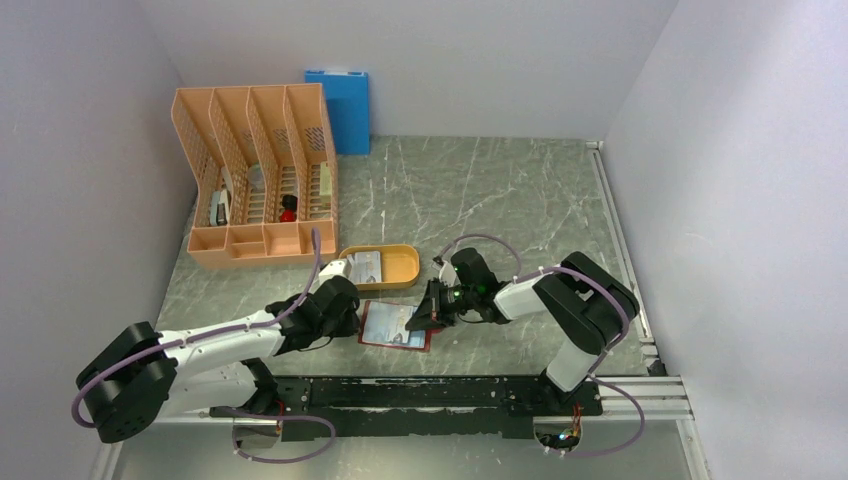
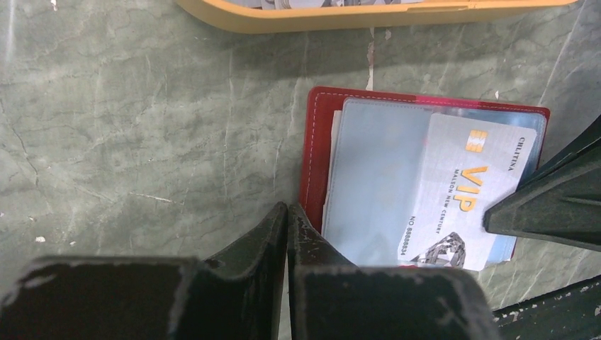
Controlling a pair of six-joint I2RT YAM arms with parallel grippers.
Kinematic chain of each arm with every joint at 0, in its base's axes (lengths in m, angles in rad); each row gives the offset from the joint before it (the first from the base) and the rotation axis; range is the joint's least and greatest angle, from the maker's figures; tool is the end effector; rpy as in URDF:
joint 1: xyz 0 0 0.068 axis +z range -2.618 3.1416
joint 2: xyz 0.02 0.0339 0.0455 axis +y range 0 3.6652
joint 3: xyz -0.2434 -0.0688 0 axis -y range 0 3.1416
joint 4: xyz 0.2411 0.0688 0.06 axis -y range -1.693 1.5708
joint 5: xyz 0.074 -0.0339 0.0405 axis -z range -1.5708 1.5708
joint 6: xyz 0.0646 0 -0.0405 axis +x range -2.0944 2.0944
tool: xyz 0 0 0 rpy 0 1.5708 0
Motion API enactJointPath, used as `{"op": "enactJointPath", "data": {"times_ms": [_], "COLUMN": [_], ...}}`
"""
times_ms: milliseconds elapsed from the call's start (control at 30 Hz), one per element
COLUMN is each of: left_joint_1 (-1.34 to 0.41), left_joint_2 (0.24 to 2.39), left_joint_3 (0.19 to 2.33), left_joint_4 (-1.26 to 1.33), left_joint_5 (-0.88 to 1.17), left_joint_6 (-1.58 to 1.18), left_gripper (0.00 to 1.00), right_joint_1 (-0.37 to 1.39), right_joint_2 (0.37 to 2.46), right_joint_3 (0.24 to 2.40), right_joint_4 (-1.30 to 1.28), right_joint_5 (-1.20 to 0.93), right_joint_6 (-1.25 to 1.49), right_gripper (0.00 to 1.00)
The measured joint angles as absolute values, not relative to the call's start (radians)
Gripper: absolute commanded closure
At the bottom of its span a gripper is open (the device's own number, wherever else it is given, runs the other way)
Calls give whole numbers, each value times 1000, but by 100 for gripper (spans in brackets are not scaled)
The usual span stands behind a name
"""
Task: Put the credit cards into the card holder
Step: Insert the credit card into the card holder.
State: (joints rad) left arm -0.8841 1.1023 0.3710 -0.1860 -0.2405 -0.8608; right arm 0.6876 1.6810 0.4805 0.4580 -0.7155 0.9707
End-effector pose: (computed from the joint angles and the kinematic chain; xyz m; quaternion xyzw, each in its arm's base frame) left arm 0.1468 -0.1548 0.1057 -0.0275 0.9406 -0.1710 0.2919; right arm 0.1898 0.2107 0.0694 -0.0185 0.8688 0.4945 0.0182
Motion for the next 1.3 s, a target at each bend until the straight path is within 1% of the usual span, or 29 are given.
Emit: {"op": "enactJointPath", "data": {"times_ms": [333, 667, 1300], "left_joint_1": [-882, -882, -882], "left_joint_2": [1111, 1106, 1106], "left_joint_3": [371, 370, 368], "left_joint_4": [-173, -173, -167], "left_joint_5": [-236, -236, -228], "left_joint_6": [-861, -862, -861], "left_gripper": [91, 92, 93], "right_joint_1": [708, 693, 693], "right_joint_2": [1715, 1619, 1639], "right_joint_3": [490, 477, 471], "right_joint_4": [490, 398, 405], "right_joint_5": [-725, -643, -636], "right_joint_6": [981, 950, 943], "right_gripper": [100, 100, 100]}}
